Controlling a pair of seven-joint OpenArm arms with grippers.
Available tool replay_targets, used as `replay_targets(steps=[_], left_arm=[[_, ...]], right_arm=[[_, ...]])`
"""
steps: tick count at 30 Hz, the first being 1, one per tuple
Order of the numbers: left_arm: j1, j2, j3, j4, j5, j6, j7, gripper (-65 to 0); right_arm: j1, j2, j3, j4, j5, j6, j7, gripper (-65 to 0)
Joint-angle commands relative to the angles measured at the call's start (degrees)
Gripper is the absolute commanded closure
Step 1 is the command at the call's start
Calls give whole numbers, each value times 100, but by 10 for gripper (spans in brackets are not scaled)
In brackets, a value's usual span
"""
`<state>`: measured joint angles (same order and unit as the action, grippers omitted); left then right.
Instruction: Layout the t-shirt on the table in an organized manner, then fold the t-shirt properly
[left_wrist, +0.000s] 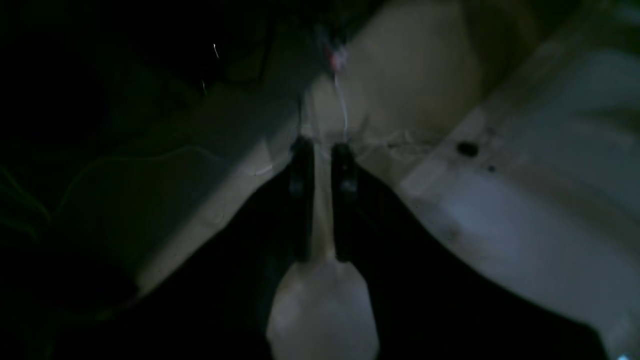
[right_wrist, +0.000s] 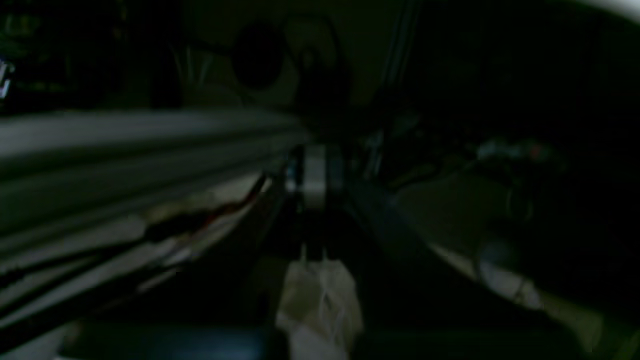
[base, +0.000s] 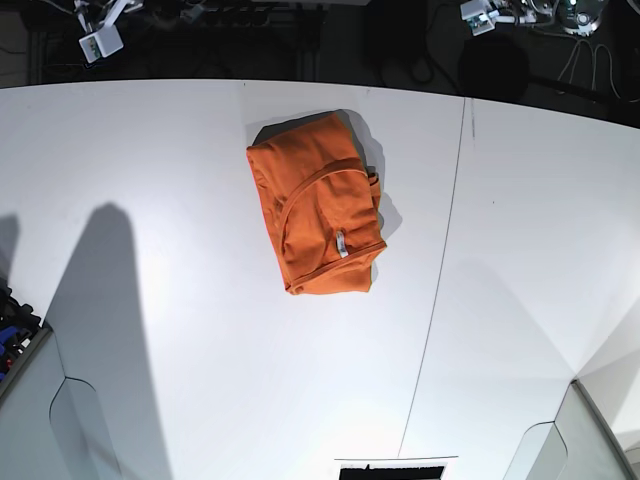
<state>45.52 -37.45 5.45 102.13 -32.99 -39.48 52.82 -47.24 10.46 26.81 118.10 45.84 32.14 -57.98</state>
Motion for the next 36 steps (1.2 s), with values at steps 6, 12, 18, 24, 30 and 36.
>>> replay_targets(steps=[6,12,18,24,30,36], left_arm=[[-17,-35,754,-1145,809,-52,-765,-67],[-651,446,1386,-2382,1582,734,-933,-67],[-1467,835,1676,-3335,1738,1368,-603,-67],[-2271,1069,1934,-3901,1751,1657,-481,-67],[-2800,1082,2420,-3919,1738,1665,-481,-67],[-2966,1091,2618,-3919,1740,2087,-476,-67]], right_arm=[[-251,35,-719,-68,-433,20,72,0],[-177,122,-1777,-800,-1134,-94,177,0],[251,127,-2806,-1860,-2192,-577,170,0],[1034,125,-3397,-3436,-2507,-837,26,0],[1561,74,-3545,-4380,-2505,-837,7,0],[1731,81,-3545,-4341,-2581,-837,-334,0]])
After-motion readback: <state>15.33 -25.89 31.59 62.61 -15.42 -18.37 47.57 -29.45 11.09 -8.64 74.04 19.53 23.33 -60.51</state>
